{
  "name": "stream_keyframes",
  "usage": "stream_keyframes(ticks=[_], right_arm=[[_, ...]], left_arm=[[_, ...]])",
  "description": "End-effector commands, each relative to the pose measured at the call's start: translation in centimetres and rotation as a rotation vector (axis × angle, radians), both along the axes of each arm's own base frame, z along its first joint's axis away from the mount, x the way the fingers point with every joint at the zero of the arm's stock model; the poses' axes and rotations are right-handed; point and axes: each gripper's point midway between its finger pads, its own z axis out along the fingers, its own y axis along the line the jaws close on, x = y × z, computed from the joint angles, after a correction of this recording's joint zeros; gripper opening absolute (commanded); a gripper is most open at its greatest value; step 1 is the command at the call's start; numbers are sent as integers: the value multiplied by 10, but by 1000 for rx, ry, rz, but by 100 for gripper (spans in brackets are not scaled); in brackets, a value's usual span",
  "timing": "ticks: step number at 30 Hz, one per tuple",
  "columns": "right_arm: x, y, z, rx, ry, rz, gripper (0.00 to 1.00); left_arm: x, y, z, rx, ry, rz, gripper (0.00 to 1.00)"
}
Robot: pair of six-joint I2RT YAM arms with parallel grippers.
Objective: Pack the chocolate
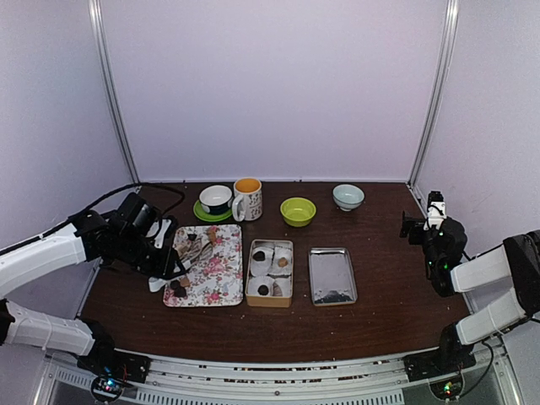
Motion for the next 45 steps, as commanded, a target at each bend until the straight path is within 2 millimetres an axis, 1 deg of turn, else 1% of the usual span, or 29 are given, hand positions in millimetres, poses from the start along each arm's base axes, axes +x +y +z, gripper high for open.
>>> stream_keyframes(ticks=[1, 6, 8, 11, 14, 18, 21, 26, 29, 33, 39, 45], right_arm=[[0, -5, 3, 10, -14, -25, 100], [0, -5, 3, 10, -14, -25, 100], [0, -5, 3, 10, -13, -25, 100], [0, -5, 3, 10, -14, -26, 100], [0, -5, 3, 10, -13, -25, 100], [0, -5, 3, 10, -14, -25, 100], [0, -5, 3, 10, -13, -25, 100], [0, -5, 3, 10, -12, -26, 100], [0, -5, 3, 11, -14, -26, 100], [0, -5, 2, 10, -12, -25, 100], [0, -5, 3, 10, -14, -25, 100], [0, -6, 3, 10, -14, -26, 100]], left_arm=[[14, -6, 5, -41, -43, 23, 38], [20, -6, -2, -23, -25, 47, 38], [22, -2, -7, -6, -12, 76, 38], [22, 6, -6, 8, -18, 112, 39], [15, 14, -4, 30, -10, 121, 41], [-2, 28, -10, 84, 49, 125, 42], [-10, 32, -16, 90, 72, 132, 43], [-15, 36, -17, 76, 71, 148, 43], [-19, 37, -21, 82, 99, 149, 44], [-19, 39, -26, 102, 116, 159, 43], [-14, 39, -28, 105, 105, 167, 43], [-11, 44, -31, 130, 90, 183, 42]])
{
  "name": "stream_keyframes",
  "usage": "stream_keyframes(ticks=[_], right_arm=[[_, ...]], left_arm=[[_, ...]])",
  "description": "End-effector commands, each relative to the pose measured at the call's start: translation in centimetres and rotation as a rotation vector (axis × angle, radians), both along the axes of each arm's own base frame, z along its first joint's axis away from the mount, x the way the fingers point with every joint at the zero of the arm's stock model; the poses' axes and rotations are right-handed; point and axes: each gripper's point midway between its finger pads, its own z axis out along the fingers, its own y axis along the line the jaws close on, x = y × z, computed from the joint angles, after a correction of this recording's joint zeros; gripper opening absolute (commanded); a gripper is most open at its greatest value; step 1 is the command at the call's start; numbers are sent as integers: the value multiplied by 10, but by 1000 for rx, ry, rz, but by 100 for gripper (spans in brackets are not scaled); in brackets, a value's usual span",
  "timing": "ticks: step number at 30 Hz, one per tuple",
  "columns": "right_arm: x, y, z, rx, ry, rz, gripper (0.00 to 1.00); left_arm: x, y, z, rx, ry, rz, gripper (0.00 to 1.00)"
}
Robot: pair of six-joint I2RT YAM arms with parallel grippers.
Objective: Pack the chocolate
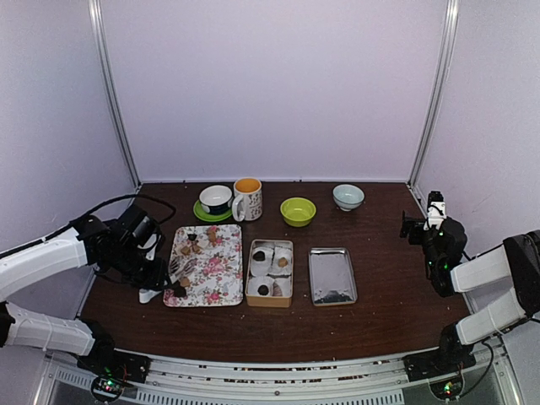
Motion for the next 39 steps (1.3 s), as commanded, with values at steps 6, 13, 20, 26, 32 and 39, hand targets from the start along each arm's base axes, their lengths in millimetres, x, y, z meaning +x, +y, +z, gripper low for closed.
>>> stream_keyframes(ticks=[6, 13, 20, 26, 32, 39], right_arm=[[0, -5, 2, 10, -12, -25, 100], [0, -6, 2, 10, -12, -26, 100], [0, -5, 3, 10, -14, -24, 100], [0, -5, 3, 10, -13, -26, 100], [0, -5, 3, 10, -13, -25, 100], [0, -5, 3, 10, -13, -24, 100]], left_arm=[[12, 0, -4, 4, -33, 16, 41], [11, -1, -6, -1, -26, 13, 33], [14, -2, 8, -10, -51, 5, 22], [15, -5, 18, -26, -68, -5, 21], [15, -6, 20, -35, -71, -11, 21], [15, -7, 25, -46, -76, -13, 21]])
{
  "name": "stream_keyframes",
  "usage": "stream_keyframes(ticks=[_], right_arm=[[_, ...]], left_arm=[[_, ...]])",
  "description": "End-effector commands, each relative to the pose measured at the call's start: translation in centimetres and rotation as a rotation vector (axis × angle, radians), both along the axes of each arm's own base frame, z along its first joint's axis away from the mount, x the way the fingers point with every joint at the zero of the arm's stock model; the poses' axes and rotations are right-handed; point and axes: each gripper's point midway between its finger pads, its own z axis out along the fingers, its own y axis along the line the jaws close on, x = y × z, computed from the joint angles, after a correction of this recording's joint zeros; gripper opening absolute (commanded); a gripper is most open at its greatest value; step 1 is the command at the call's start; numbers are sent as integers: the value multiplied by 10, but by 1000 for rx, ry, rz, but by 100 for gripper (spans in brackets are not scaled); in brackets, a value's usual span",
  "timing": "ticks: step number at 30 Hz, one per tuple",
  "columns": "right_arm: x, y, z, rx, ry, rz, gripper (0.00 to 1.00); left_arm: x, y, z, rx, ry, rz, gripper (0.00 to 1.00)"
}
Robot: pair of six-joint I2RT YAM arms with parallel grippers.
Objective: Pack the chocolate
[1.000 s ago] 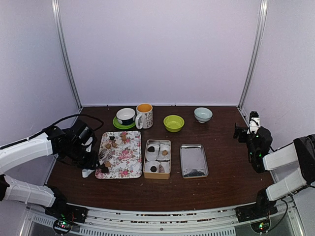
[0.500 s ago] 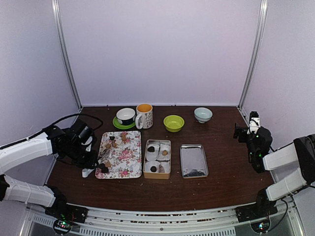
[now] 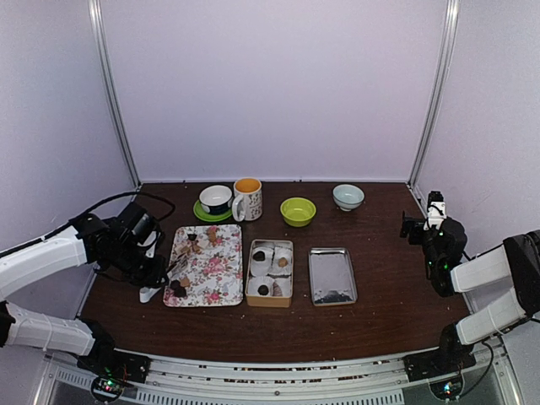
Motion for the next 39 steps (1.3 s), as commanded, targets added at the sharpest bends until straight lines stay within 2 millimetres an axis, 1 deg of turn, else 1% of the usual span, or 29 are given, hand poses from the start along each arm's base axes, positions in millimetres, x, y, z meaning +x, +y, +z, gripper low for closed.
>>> stream_keyframes(ticks=[1, 9, 11, 14, 15, 17, 22, 31, 35, 39], right_arm=[[0, -5, 2, 10, -12, -25, 100], [0, -5, 3, 9, -14, -25, 100], [0, -6, 3, 10, -15, -26, 100], [0, -5, 2, 10, -12, -25, 100], [0, -5, 3, 9, -14, -25, 100], [0, -5, 3, 10, -13, -25, 100], [0, -5, 3, 10, -14, -26, 100], [0, -6, 3, 10, -13, -26, 100], [0, -5, 3, 10, -14, -25, 100], [0, -5, 3, 10, -14, -26, 100]], left_arm=[[9, -7, 21, -45, -55, -12, 21], [9, -6, 16, -40, -45, 2, 22], [8, -6, 16, -40, -43, 3, 26], [9, -5, 16, -34, -49, 5, 25], [10, -4, 17, -29, -54, 9, 27], [13, -3, 19, -25, -61, 14, 36], [19, 2, 17, 1, -63, 19, 40], [32, 0, 9, -30, -60, 13, 40], [36, 0, 5, -38, -49, 14, 38], [36, -1, 7, -44, -48, 12, 35]])
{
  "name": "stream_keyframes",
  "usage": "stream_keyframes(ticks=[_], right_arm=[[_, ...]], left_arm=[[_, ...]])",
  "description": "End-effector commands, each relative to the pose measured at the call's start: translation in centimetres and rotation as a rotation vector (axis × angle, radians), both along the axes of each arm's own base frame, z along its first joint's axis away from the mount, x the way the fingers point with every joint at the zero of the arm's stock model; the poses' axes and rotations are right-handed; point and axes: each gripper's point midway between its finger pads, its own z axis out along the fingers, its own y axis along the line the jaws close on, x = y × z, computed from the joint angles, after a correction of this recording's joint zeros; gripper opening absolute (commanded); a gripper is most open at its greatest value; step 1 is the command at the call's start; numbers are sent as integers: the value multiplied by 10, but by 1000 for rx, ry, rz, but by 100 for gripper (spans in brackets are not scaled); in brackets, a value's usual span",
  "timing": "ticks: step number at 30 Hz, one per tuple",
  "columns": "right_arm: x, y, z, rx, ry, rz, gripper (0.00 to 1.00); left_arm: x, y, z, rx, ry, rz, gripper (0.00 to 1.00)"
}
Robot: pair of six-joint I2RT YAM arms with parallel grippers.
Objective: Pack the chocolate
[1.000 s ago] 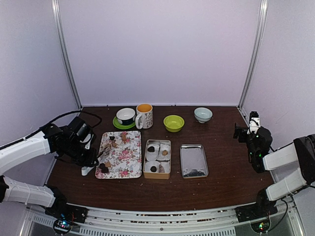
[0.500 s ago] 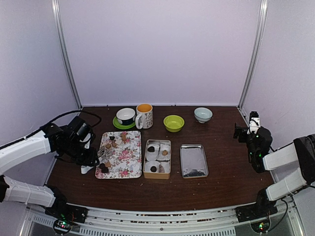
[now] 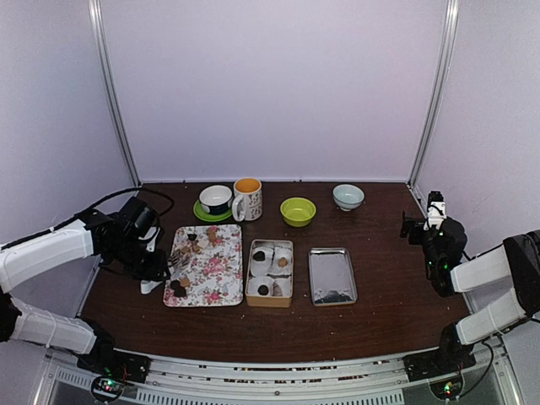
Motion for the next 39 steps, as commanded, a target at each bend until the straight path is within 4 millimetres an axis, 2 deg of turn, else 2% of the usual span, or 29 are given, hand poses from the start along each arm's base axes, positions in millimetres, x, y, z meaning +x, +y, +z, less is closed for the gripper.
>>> stream_keyframes(ticks=[1, 9, 13, 24, 31, 34, 39], right_arm=[[0, -5, 3, 10, -14, -25, 100], [0, -5, 3, 10, -14, -24, 100], [0, -5, 2, 10, -13, -25, 100], [0, -5, 3, 10, -13, -23, 100], [0, -5, 3, 11, -13, -25, 100], [0, -5, 3, 10, -14, -25, 100], [0, -5, 3, 10, -14, -25, 100]], left_arm=[[14, -9, 14, -45, -57, -17, 34], [8, -7, 15, -57, -34, -9, 32], [8, -8, 24, -77, -62, -5, 28], [-2, -20, 34, -155, -62, -69, 24], [-8, -46, 48, -289, -63, -181, 23], [-9, -68, 57, -399, -90, -247, 22], [-14, -106, 85, -505, -159, -375, 22]])
